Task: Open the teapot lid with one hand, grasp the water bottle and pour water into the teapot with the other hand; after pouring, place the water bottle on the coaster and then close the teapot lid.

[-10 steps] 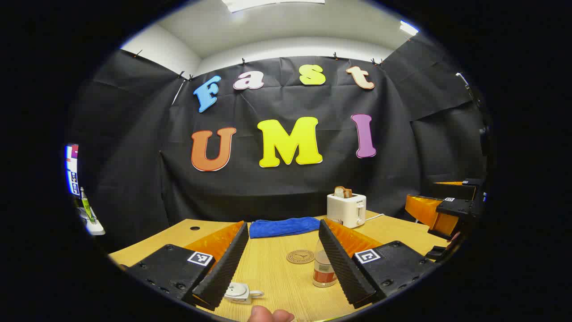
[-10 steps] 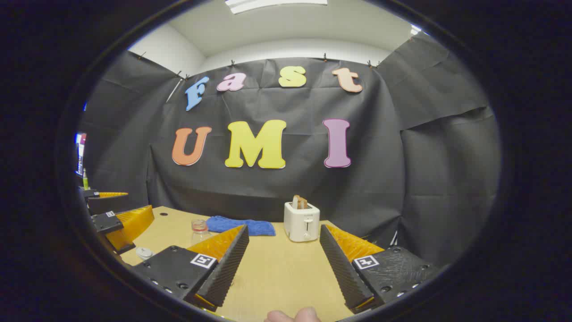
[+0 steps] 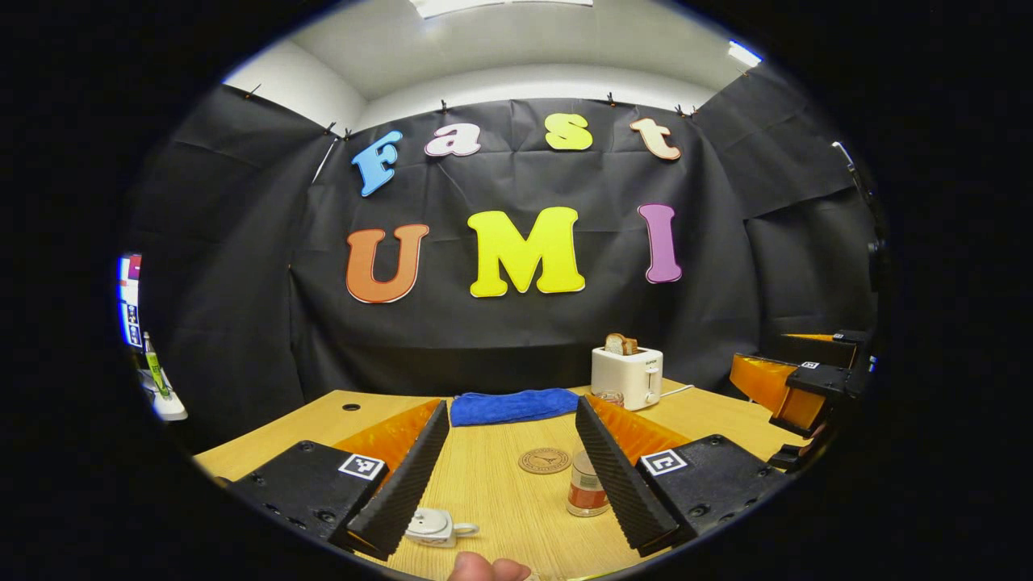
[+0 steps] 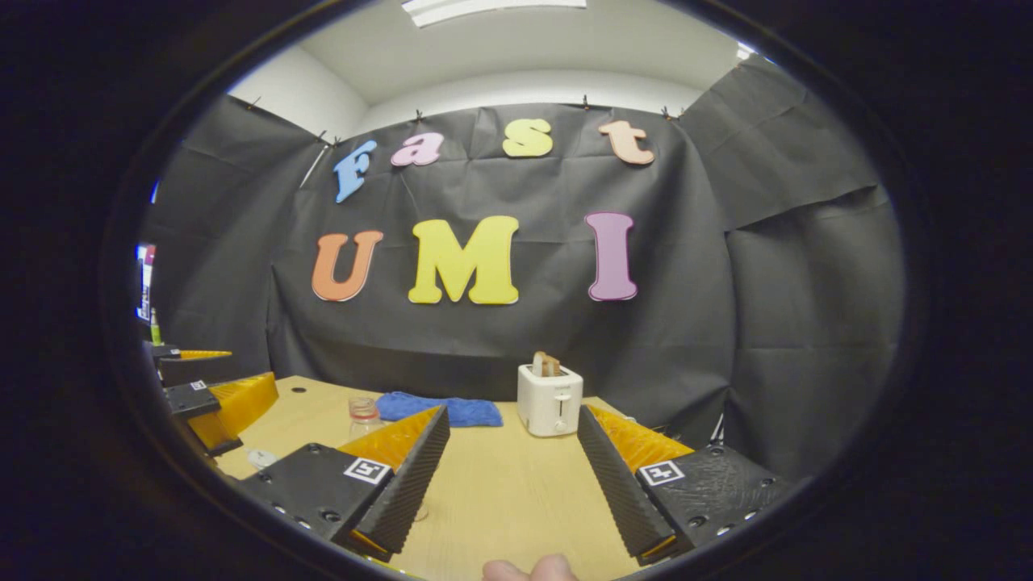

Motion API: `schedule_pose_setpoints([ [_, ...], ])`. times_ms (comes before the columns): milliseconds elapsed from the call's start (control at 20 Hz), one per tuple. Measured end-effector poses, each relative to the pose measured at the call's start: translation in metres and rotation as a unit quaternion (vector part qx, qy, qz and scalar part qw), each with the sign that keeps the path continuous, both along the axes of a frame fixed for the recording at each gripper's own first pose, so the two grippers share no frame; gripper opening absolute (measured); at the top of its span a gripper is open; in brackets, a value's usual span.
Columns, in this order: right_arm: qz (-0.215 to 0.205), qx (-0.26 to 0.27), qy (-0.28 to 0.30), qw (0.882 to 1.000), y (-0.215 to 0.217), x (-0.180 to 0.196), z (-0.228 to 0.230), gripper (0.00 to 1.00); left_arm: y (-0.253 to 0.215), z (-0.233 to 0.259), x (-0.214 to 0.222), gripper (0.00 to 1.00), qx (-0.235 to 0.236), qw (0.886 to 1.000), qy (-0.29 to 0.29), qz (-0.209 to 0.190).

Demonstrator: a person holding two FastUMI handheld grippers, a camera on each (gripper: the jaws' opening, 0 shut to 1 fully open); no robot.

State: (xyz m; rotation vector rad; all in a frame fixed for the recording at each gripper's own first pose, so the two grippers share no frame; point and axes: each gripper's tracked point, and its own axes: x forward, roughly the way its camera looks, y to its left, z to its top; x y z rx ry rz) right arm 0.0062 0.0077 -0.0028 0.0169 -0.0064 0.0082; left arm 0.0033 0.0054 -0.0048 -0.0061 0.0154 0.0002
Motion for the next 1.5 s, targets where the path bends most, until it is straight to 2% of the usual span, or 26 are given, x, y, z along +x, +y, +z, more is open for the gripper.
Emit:
schedule_pose_setpoints([
  [100,0.002,0.002,-0.001,1.0,0.002,0.001,-0.001,0.98,0.001,0.0,-0.001,0.99,-0.003,1.0,0.001,0.001],
  [550,0.001,-0.002,0.006,1.0,0.002,0.0,-0.012,0.96,0.009,0.0,0.0,0.99,-0.007,1.0,0.002,0.01],
  [750,0.004,-0.001,0.008,1.0,0.003,0.0,-0.016,0.98,0.011,0.0,0.001,0.99,-0.001,1.0,0.001,0.014],
  [1050,0.023,-0.001,0.012,1.0,0.013,-0.001,-0.025,0.98,0.023,0.005,0.003,0.99,-0.001,1.0,-0.012,0.027],
  [1100,0.026,-0.003,0.013,1.0,0.014,-0.002,-0.029,0.95,0.029,0.003,0.004,0.99,-0.004,0.999,-0.011,0.034],
  [1150,0.028,-0.007,0.015,0.999,0.014,-0.002,-0.031,0.98,0.033,0.001,0.004,0.99,-0.006,0.999,-0.009,0.037],
  [1300,0.035,-0.008,0.018,0.999,0.016,0.001,-0.037,0.96,0.045,-0.01,0.001,0.99,-0.009,0.999,0.005,0.053],
  [1500,0.051,0.015,0.028,0.998,0.025,0.006,-0.05,0.98,0.057,-0.029,-0.012,0.99,-0.016,0.998,0.027,0.056],
])
